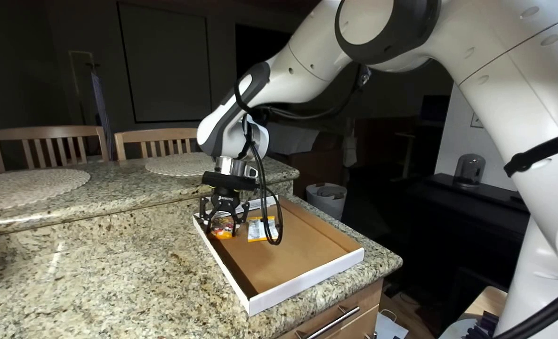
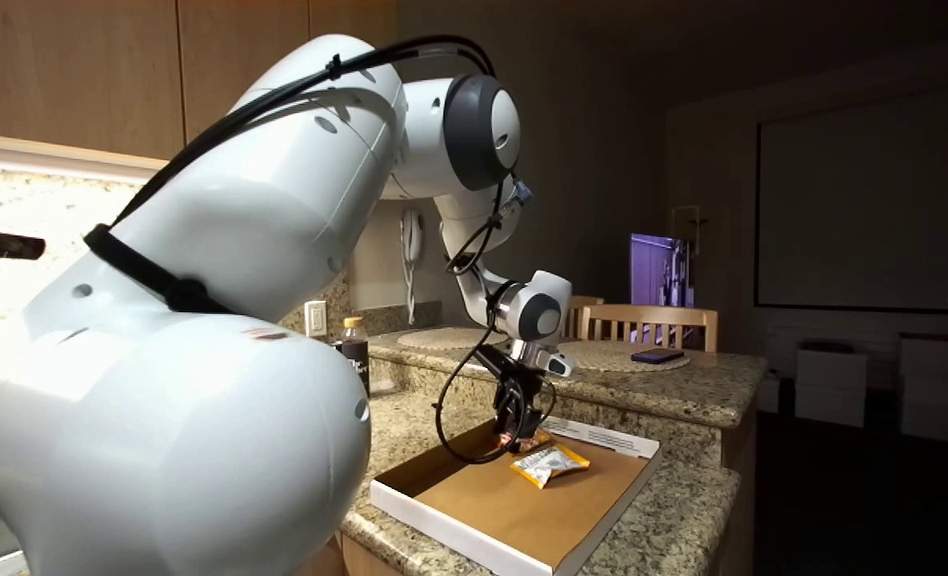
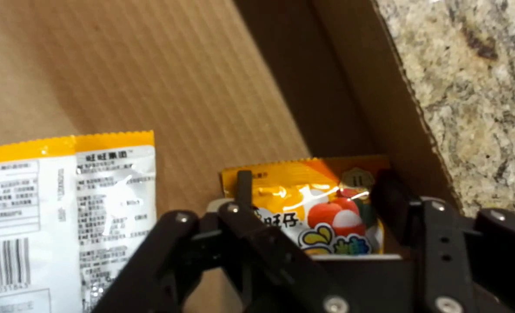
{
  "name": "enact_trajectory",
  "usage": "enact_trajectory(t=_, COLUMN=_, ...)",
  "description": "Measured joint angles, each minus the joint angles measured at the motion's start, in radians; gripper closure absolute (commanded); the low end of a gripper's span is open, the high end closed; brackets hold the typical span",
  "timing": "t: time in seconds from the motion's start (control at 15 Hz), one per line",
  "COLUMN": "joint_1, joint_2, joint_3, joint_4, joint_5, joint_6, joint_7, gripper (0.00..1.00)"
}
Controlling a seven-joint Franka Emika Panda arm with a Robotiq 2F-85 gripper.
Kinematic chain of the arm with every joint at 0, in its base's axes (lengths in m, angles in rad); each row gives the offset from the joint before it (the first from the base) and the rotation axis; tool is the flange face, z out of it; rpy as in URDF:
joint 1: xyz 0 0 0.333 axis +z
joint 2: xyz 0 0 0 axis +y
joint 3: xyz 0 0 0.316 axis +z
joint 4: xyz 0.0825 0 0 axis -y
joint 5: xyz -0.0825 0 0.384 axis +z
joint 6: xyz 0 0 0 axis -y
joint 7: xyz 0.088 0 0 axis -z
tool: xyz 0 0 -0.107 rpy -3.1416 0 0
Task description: Remove the contents in the box.
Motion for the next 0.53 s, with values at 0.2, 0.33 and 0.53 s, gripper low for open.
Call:
enact_trajectory(t=0.2, joint_1=-0.002, joint_2=0.003, joint_3=-0.01, joint_4=0.015, joint_5=0.0, joint_6=-0.046, joint_7=0.0, gripper=0.77)
enact_trajectory(t=0.33, joint_1=-0.002, joint_2=0.003, joint_3=-0.015, joint_4=0.018, joint_5=0.0, joint_6=-0.056, joint_7=0.0, gripper=0.89)
enact_trajectory(t=0.53, joint_1=-0.002, joint_2=0.003, joint_3=-0.02, joint_4=0.018, joint_5=0.0, joint_6=-0.057, joint_7=0.0, gripper=0.96)
